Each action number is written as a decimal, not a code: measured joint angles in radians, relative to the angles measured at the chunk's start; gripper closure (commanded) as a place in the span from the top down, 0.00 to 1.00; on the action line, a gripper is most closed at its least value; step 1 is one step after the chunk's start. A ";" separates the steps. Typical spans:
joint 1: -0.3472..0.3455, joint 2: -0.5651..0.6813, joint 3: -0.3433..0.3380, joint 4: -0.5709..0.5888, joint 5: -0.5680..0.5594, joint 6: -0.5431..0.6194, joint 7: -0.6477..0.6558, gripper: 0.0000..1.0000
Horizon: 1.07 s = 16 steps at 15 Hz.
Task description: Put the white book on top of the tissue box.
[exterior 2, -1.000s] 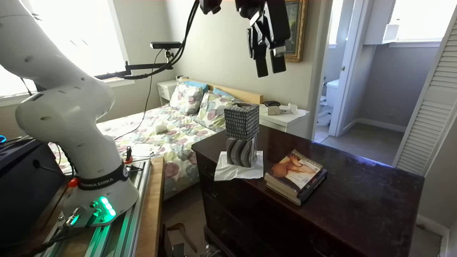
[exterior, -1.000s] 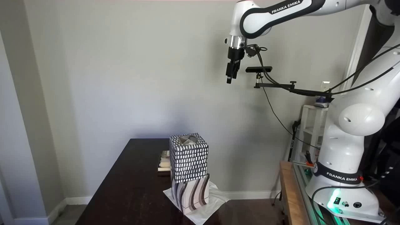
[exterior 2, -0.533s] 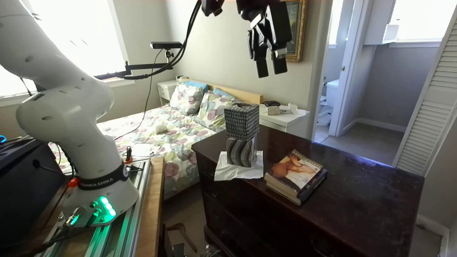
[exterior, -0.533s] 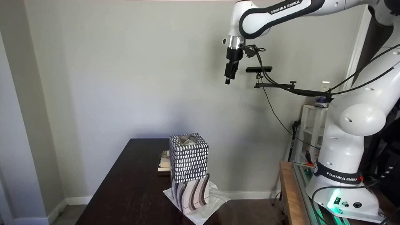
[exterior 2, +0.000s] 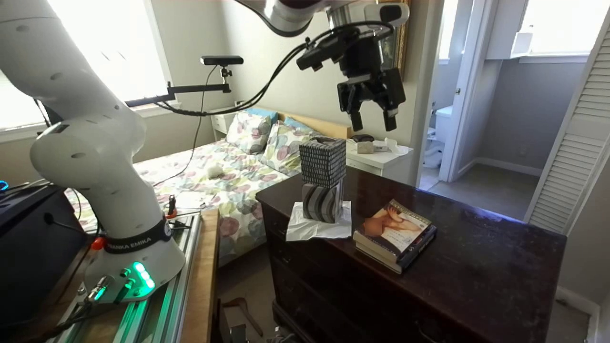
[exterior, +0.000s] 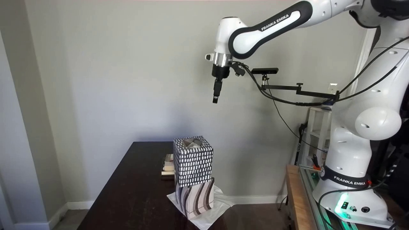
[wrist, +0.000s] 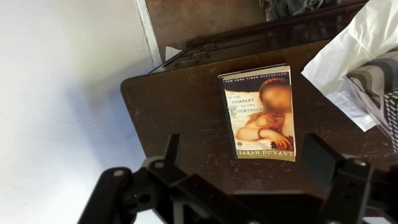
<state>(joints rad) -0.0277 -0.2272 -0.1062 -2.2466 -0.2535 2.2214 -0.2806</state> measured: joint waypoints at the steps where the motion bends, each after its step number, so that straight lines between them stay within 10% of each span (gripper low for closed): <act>1: 0.007 0.028 0.002 -0.006 0.000 0.033 -0.034 1.00; 9: 0.018 0.193 0.003 -0.115 0.033 0.373 -0.323 1.00; 16: 0.015 0.233 0.012 -0.136 0.075 0.420 -0.363 1.00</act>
<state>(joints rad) -0.0123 0.0058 -0.0946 -2.3824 -0.1790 2.6417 -0.6437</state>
